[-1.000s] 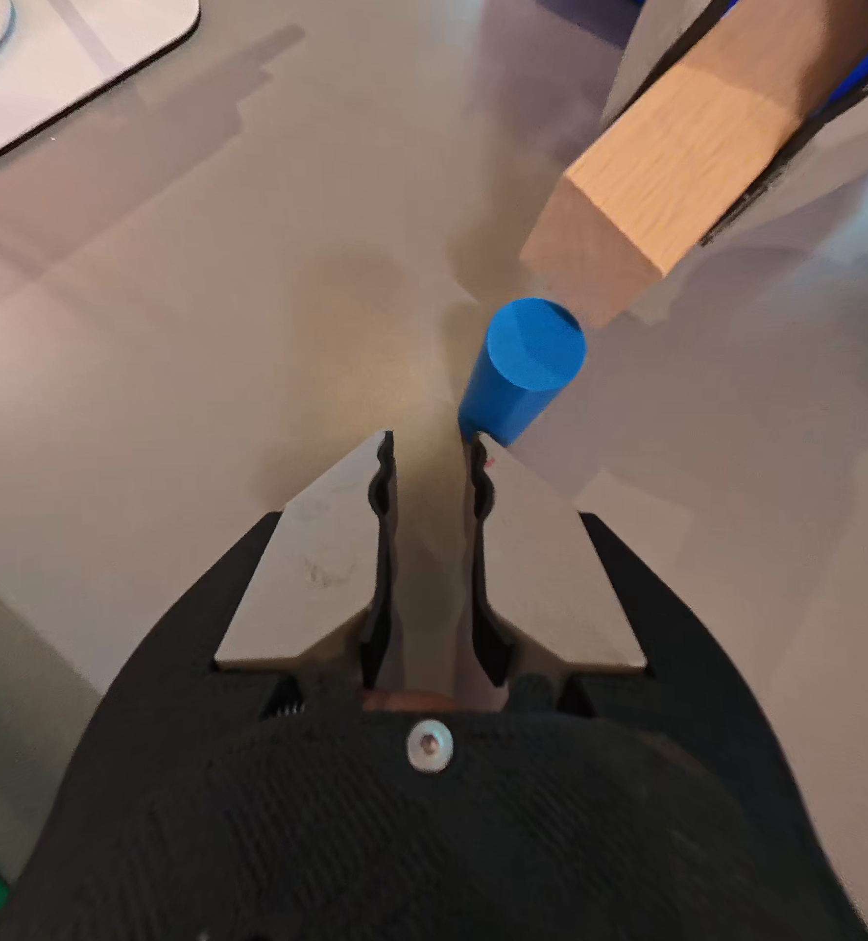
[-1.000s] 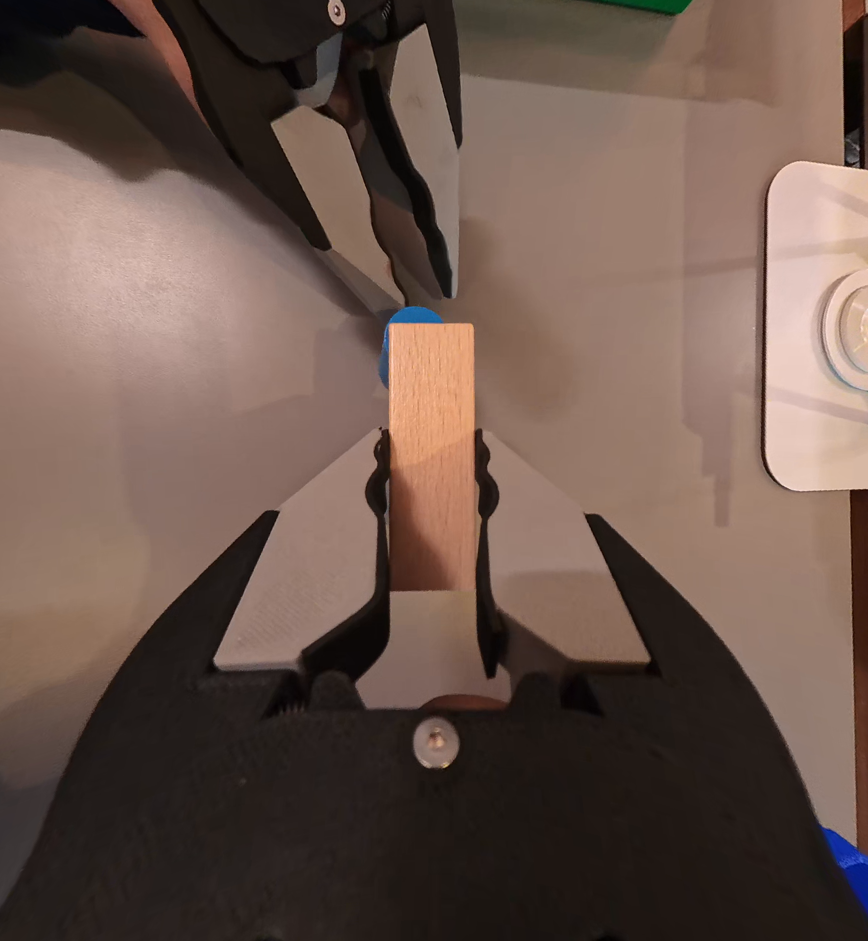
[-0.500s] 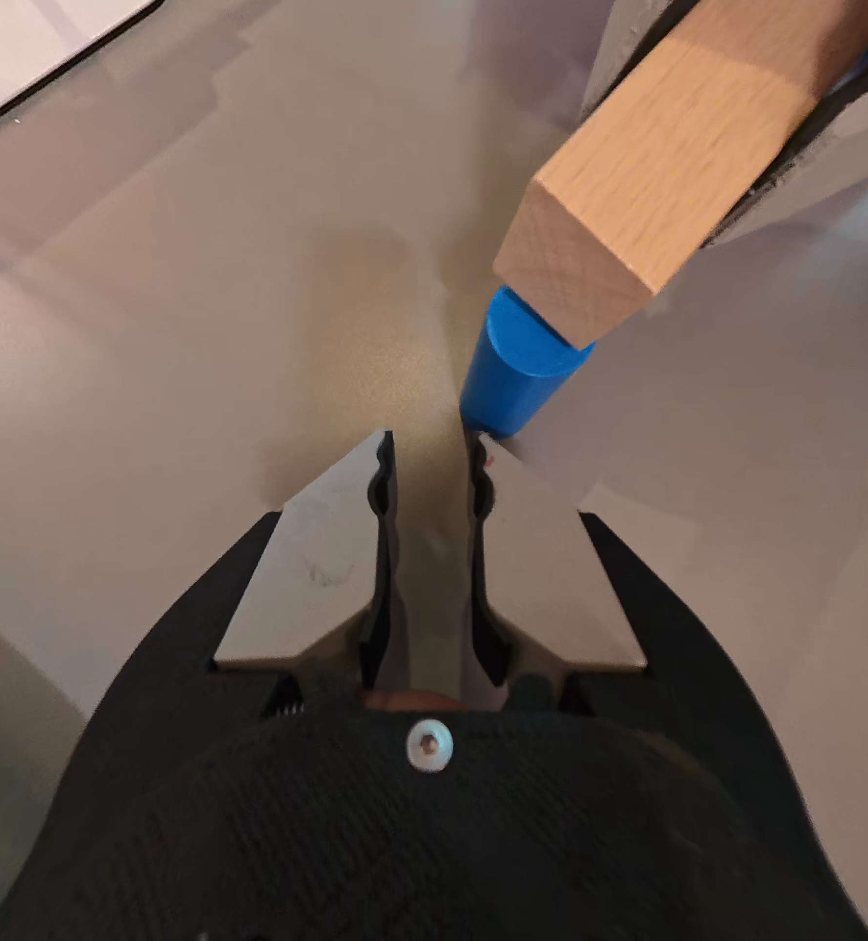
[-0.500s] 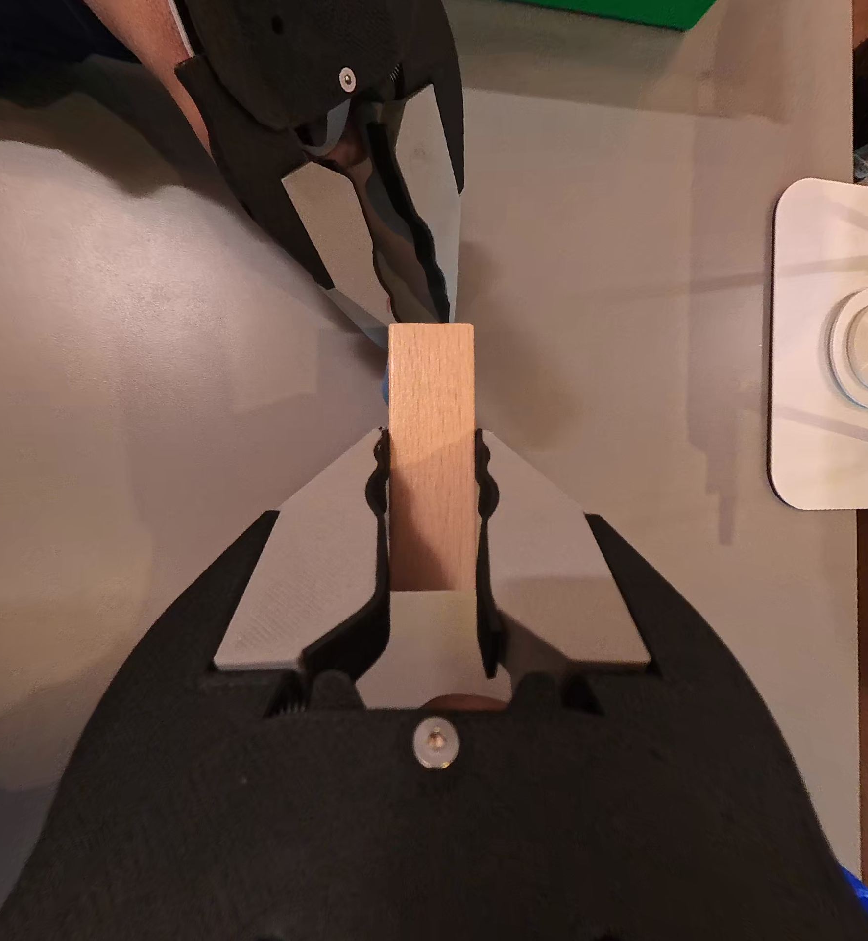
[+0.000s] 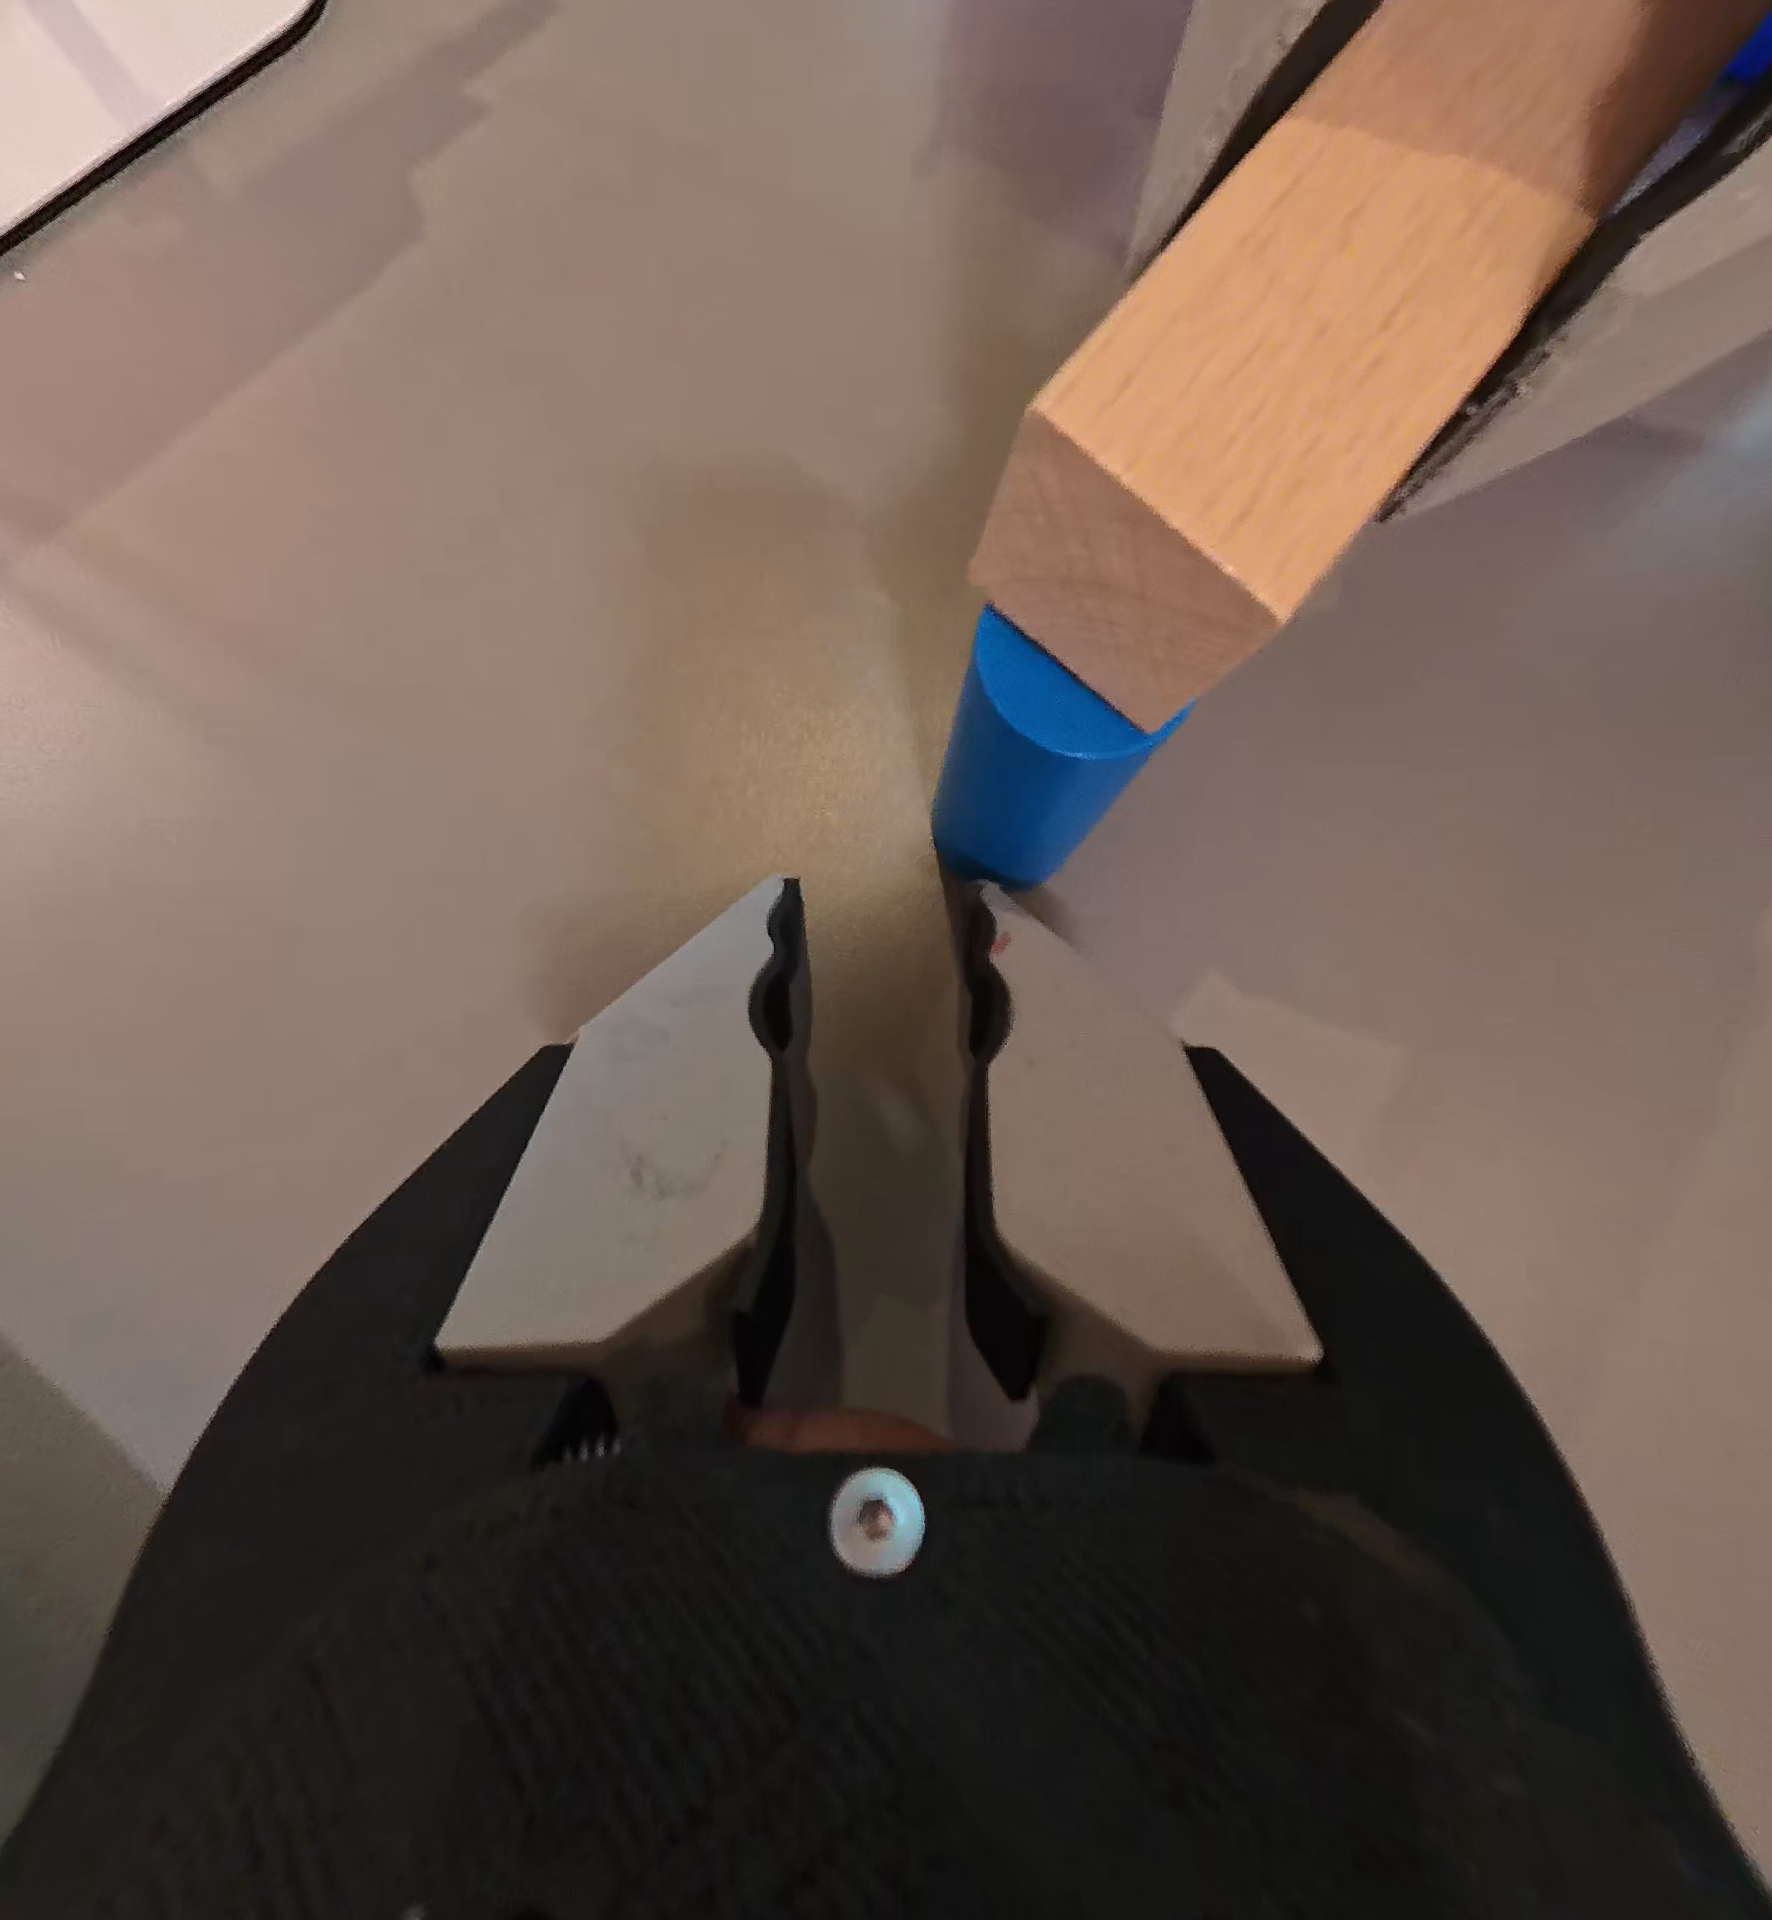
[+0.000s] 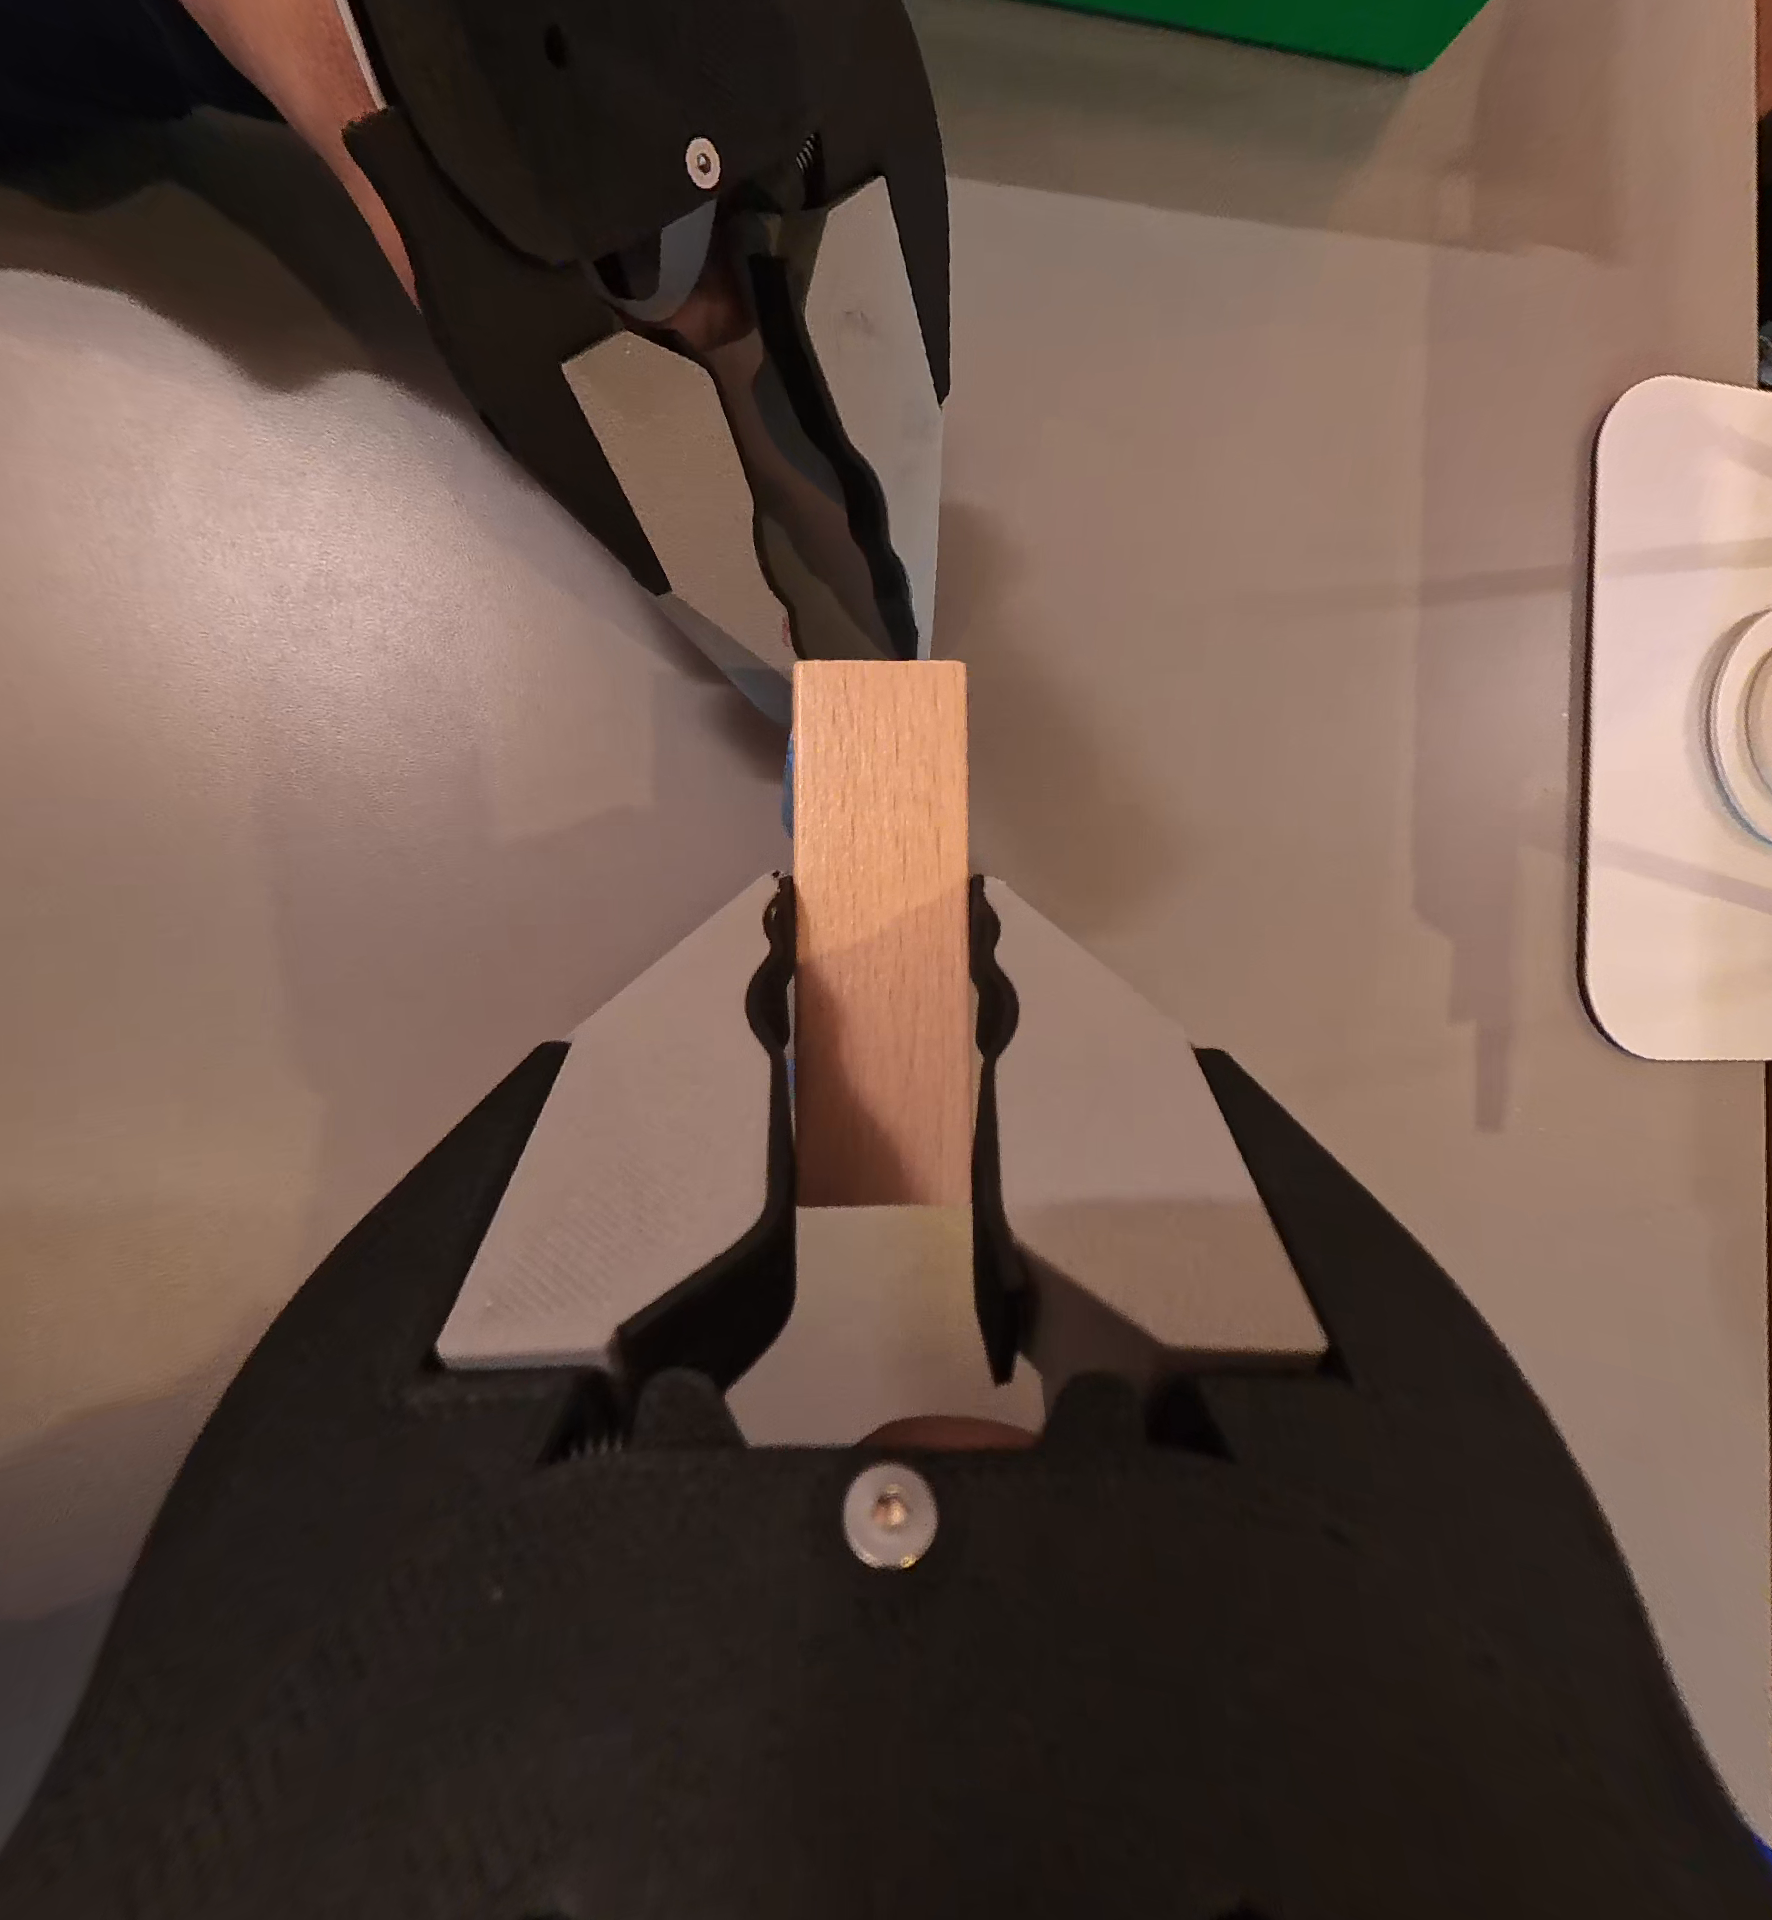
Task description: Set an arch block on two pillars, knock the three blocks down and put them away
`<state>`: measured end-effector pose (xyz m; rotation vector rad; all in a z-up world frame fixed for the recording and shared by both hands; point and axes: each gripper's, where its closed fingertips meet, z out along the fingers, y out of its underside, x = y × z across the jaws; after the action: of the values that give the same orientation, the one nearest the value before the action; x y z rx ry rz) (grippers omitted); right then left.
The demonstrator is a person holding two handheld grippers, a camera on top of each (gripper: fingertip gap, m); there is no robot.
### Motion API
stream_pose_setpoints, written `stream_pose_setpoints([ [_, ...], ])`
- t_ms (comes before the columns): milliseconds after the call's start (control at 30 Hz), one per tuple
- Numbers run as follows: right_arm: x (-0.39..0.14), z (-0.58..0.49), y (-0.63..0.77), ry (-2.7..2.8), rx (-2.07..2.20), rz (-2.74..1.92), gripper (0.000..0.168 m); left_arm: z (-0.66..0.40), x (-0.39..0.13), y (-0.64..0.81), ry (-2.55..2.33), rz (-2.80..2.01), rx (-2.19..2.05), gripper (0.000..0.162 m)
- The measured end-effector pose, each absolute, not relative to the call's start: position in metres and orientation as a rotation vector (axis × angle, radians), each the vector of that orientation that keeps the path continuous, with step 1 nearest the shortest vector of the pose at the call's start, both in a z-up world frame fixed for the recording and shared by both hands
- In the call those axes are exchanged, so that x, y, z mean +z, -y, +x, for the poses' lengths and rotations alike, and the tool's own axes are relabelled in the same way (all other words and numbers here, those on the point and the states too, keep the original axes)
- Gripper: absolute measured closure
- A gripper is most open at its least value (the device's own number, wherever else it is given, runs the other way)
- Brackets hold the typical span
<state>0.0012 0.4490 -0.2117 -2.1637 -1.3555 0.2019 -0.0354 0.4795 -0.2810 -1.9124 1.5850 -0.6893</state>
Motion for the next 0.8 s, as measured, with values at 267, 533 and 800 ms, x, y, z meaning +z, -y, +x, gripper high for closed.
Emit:
stream_pose_setpoints([
  [267, -0.214, -0.001, -0.451, 1.347, 0.269, -2.125, 0.138, -0.036, -0.281, -0.478, -1.589, -1.916, -0.707, 0.133],
  [533, -0.217, 0.001, -0.449, 1.376, 0.313, -2.107, 0.137, -0.036, -0.281, -0.477, -1.599, -1.912, -0.703, 0.131],
  [800, -0.197, 0.0, -0.453, 1.27, 0.376, -2.031, 0.125, -0.037, -0.281, -0.476, -1.6, -1.913, -0.718, 0.13],
])
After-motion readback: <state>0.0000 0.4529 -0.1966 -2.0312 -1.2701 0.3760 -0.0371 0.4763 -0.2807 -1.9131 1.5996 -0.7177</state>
